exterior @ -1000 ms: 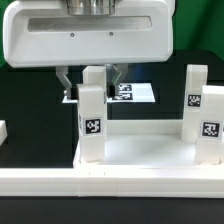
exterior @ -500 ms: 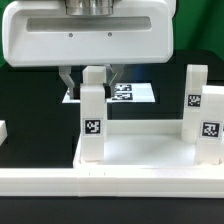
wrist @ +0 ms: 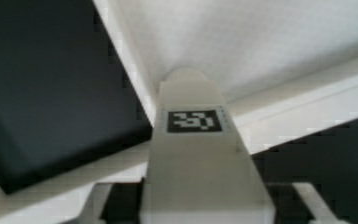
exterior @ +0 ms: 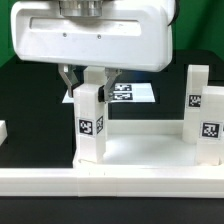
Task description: Assemble desk
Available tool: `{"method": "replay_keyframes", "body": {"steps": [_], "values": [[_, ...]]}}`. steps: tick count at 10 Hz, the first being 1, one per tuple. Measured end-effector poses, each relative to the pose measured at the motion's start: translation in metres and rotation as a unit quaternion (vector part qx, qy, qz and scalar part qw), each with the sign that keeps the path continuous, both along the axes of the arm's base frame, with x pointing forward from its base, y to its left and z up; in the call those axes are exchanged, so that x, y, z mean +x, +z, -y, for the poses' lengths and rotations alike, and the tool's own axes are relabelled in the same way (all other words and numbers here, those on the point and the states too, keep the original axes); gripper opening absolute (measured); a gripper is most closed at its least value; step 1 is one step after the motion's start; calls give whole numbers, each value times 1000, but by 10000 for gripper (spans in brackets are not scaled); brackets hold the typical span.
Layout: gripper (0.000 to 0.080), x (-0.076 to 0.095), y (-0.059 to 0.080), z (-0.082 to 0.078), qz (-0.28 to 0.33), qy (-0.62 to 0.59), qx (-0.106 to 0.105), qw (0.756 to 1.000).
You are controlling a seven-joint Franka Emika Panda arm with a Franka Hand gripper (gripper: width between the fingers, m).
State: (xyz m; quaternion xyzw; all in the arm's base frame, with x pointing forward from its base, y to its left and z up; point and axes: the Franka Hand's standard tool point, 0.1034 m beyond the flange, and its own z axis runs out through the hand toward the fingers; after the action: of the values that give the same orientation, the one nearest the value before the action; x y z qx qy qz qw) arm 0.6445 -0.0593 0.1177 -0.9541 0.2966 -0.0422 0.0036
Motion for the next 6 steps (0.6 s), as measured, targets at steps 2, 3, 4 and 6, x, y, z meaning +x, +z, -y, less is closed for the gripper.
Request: {"method": "replay_keyframes", "body": {"steps": [2, 3, 4, 6], "values": [[290, 0, 0, -1, 3, -108, 10, 994], [290, 1, -1, 0, 5, -161, 15, 987], [290, 1, -1, 0, 6, -186, 17, 982], [290, 1, -1, 0, 7, -298, 27, 954]]}}
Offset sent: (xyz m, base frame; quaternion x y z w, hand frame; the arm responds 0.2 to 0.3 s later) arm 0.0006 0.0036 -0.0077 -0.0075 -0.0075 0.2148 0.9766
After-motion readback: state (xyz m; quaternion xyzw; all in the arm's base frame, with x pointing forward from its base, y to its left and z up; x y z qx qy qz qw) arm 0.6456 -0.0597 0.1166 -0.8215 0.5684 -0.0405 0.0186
